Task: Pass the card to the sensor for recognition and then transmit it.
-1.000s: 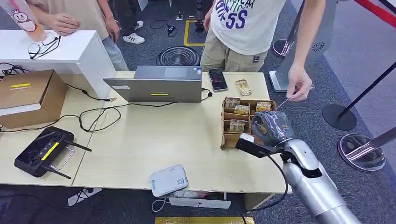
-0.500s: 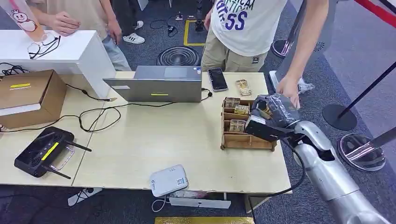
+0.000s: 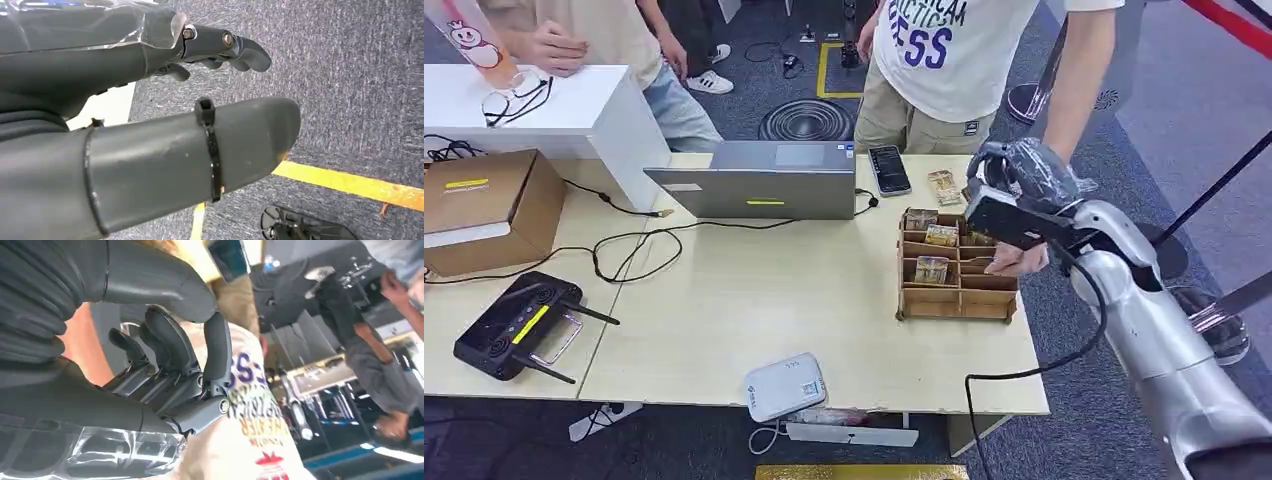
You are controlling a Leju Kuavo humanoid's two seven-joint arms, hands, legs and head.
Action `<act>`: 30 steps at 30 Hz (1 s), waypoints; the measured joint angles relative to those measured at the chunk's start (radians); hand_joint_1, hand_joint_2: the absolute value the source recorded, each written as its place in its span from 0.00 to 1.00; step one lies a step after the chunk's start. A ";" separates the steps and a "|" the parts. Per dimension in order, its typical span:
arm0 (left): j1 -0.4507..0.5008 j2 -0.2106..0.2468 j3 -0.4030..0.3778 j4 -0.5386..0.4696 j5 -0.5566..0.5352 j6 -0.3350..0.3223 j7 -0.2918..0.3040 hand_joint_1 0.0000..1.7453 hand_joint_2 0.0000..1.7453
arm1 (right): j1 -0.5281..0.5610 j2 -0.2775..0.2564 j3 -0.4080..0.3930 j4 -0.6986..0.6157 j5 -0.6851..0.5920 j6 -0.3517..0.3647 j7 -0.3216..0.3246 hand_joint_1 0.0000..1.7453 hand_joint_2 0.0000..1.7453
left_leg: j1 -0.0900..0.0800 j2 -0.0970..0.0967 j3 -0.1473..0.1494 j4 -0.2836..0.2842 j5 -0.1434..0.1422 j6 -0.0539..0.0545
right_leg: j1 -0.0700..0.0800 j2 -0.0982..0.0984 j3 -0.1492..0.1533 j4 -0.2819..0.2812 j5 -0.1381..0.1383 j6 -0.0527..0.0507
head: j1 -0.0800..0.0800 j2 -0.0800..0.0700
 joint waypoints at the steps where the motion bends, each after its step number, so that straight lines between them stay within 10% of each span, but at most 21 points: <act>1: -0.002 0.000 0.000 0.000 -0.002 0.000 0.000 0.00 0.00 | -0.020 0.006 0.009 0.010 -0.005 0.000 0.000 0.94 1.00 | 0.000 0.000 0.000 0.000 0.000 0.000 | 0.000 0.000 0.000 0.000 0.000 0.000 | 0.000 0.000; 30: -0.021 -0.007 0.000 0.000 -0.037 -0.008 0.013 0.00 0.00 | -0.206 0.178 0.108 0.202 -0.007 -0.027 0.013 0.92 1.00 | 0.000 0.000 0.000 0.000 0.000 0.000 | 0.000 0.000 0.000 0.000 0.000 0.000 | 0.000 0.000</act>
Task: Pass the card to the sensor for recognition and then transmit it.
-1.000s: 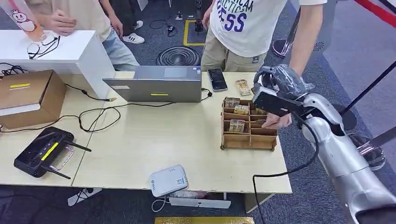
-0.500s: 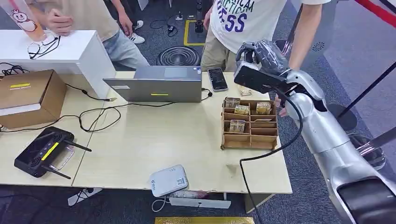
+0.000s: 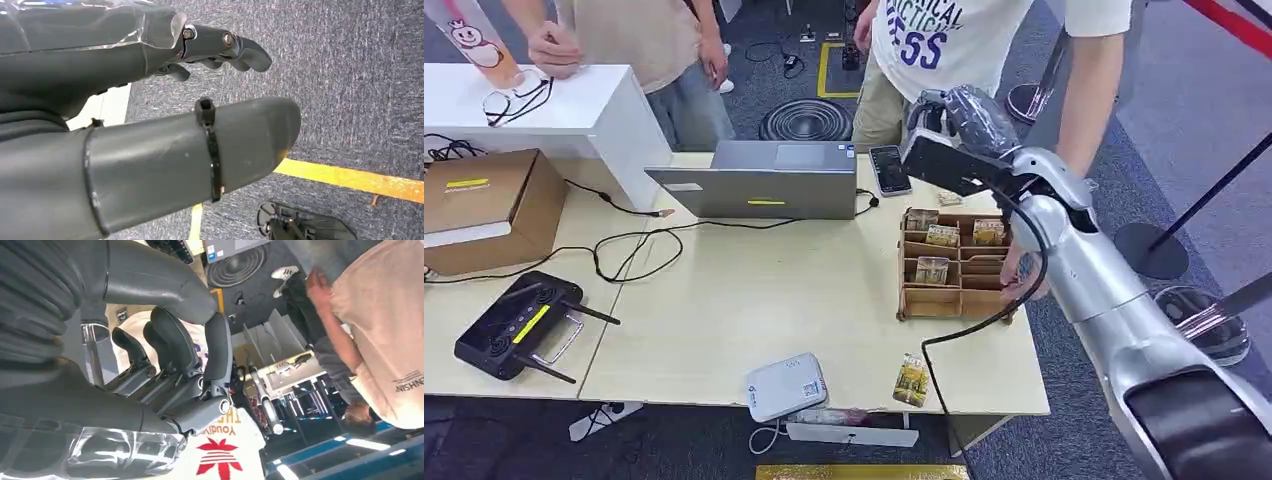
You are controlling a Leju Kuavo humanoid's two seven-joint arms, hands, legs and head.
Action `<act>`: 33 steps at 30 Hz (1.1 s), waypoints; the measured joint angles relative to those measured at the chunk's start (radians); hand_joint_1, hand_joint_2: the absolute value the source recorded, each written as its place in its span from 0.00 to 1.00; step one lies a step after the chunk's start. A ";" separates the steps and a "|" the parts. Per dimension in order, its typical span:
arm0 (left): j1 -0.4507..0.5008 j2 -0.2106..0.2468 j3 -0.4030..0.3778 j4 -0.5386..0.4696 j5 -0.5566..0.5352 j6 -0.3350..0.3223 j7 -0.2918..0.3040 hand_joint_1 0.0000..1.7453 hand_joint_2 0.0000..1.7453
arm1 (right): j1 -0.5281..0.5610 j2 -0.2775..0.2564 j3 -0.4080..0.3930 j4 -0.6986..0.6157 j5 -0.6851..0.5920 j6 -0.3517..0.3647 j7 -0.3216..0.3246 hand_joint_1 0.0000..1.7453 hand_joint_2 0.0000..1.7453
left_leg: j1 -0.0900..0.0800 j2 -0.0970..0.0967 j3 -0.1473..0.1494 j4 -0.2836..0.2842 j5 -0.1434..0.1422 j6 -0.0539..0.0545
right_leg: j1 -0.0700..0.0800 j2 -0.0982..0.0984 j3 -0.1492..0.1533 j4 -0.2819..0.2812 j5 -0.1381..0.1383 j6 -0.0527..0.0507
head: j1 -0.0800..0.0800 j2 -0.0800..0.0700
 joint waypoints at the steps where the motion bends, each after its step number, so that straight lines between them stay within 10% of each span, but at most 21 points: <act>1: 0.000 0.000 0.000 0.000 -0.001 -0.001 0.000 0.00 0.00 | 0.004 0.000 0.000 0.001 0.000 -0.002 0.000 0.90 1.00 | 0.000 0.000 0.000 0.000 0.000 0.000 | 0.000 0.000 0.000 0.000 0.000 0.000 | 0.000 0.000; 11: -0.001 0.000 -0.002 0.000 -0.014 -0.005 0.007 0.00 0.00 | 0.055 0.000 -0.001 -0.006 -0.001 -0.016 -0.002 0.83 1.00 | 0.000 0.000 0.000 0.000 0.000 0.000 | 0.000 0.000 0.000 0.000 0.000 0.000 | 0.000 0.000; 14: 0.000 0.000 -0.002 0.000 -0.011 -0.004 0.007 0.00 0.00 | 0.060 0.001 -0.001 -0.007 -0.001 -0.016 -0.002 0.00 1.00 | 0.000 0.000 0.000 0.000 0.000 0.000 | 0.000 0.000 0.000 0.000 0.000 0.000 | 0.000 0.000; 33: 0.000 0.001 -0.002 0.000 -0.013 -0.011 0.014 0.00 0.00 | 0.081 0.009 -0.006 -0.009 -0.002 -0.022 -0.008 0.00 1.00 | 0.000 0.000 0.000 0.000 0.000 0.000 | 0.000 0.000 0.000 0.000 0.000 0.000 | 0.000 0.000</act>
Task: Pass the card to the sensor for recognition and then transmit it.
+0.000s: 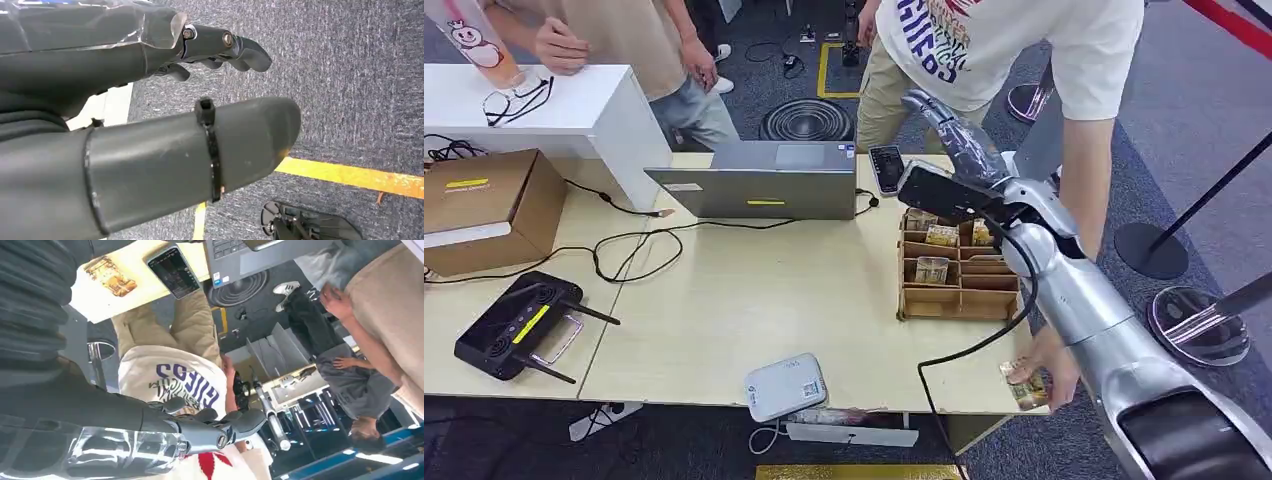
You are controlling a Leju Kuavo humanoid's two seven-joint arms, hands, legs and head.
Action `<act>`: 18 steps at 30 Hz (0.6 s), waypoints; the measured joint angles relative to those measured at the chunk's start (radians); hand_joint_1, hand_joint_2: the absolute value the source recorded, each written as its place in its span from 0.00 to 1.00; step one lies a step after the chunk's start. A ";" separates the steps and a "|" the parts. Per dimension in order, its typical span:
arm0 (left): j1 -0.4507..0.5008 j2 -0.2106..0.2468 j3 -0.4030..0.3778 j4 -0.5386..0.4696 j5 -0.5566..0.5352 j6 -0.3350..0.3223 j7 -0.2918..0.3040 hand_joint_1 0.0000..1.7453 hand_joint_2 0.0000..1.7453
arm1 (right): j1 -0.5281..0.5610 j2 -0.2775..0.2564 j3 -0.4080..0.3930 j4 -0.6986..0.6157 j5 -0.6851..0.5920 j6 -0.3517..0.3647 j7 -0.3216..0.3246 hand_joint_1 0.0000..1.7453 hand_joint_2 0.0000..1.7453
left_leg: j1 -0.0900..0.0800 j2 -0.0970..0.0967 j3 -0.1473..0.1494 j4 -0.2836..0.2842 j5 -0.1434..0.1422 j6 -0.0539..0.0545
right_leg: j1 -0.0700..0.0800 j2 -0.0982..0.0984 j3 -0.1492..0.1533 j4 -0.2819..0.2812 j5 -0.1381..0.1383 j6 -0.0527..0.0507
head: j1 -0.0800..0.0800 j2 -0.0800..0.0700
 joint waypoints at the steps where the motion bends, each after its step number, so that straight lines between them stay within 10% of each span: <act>1: 0.000 0.000 0.000 0.000 0.000 0.000 0.001 0.00 0.00 | 0.000 0.000 0.000 0.000 0.000 0.000 0.000 0.00 1.00 | 0.000 0.000 0.000 0.000 0.000 0.000 | 0.000 0.000 0.000 0.000 0.000 0.000 | 0.000 0.000; 18: 0.002 0.008 0.000 0.000 0.004 0.000 0.003 0.00 0.00 | 0.059 0.028 -0.031 -0.042 -0.156 0.058 -0.069 0.00 1.00 | 0.000 0.000 0.000 0.000 0.000 0.000 | 0.000 0.000 0.000 0.000 0.000 0.000 | 0.000 0.000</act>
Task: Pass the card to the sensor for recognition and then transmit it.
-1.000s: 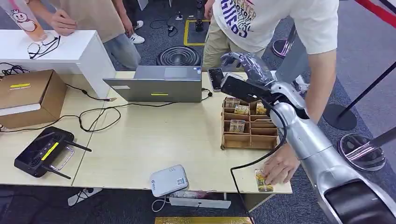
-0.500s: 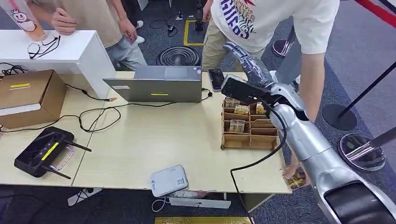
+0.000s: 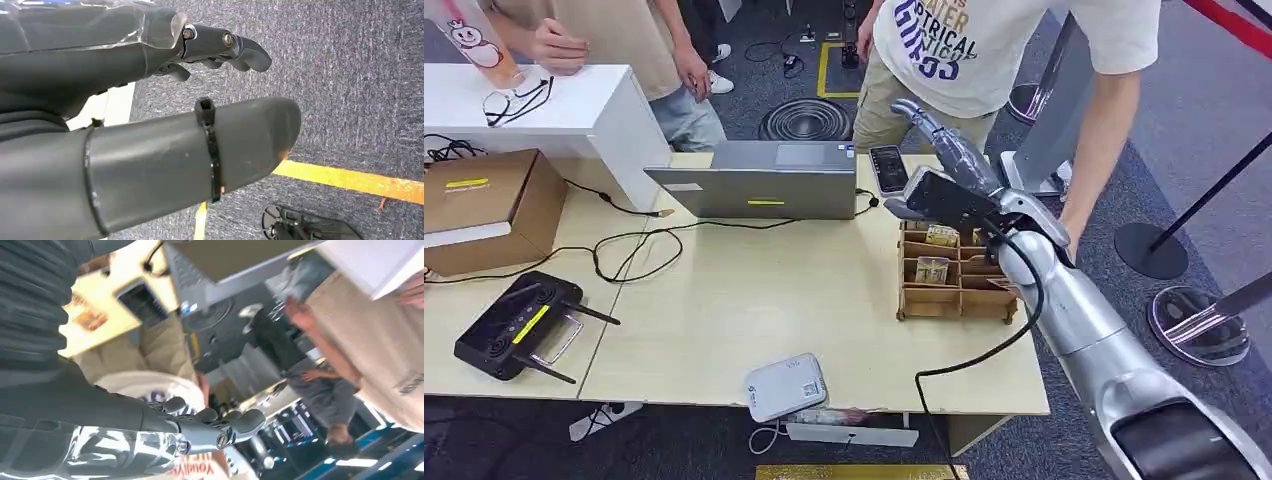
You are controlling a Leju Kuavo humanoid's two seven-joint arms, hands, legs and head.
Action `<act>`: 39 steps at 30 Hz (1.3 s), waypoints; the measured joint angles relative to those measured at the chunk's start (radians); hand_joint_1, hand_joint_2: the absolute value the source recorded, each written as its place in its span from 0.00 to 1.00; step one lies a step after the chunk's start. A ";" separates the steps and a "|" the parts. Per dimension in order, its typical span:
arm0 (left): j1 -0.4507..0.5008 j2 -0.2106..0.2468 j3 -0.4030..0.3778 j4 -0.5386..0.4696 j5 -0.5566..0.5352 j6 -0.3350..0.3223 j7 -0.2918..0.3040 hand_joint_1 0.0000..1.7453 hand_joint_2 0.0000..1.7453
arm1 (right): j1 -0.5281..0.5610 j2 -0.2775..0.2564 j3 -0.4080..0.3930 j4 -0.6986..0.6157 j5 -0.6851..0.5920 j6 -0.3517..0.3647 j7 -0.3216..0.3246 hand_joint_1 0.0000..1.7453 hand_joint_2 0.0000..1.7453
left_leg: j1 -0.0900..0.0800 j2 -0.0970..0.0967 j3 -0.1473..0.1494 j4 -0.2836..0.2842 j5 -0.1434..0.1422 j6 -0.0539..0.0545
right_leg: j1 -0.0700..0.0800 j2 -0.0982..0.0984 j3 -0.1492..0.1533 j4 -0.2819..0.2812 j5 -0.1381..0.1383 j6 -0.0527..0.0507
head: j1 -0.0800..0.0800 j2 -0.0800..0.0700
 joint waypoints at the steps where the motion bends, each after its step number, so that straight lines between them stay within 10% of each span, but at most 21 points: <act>1: 0.001 0.000 0.000 0.000 0.001 0.000 0.000 0.00 0.00 | 0.014 0.002 -0.007 -0.013 -0.019 0.007 -0.005 0.00 1.00 | 0.000 0.000 0.000 0.000 0.000 0.000 | 0.000 0.000 0.000 0.000 0.000 0.000 | 0.000 0.000; 39: 0.008 -0.001 0.000 0.000 0.000 0.008 0.008 0.00 0.00 | 0.308 0.027 -0.135 -0.187 -0.190 0.059 -0.057 0.00 1.00 | 0.000 0.000 0.000 0.000 0.000 0.000 | 0.000 0.000 0.000 0.000 0.000 0.000 | 0.000 0.000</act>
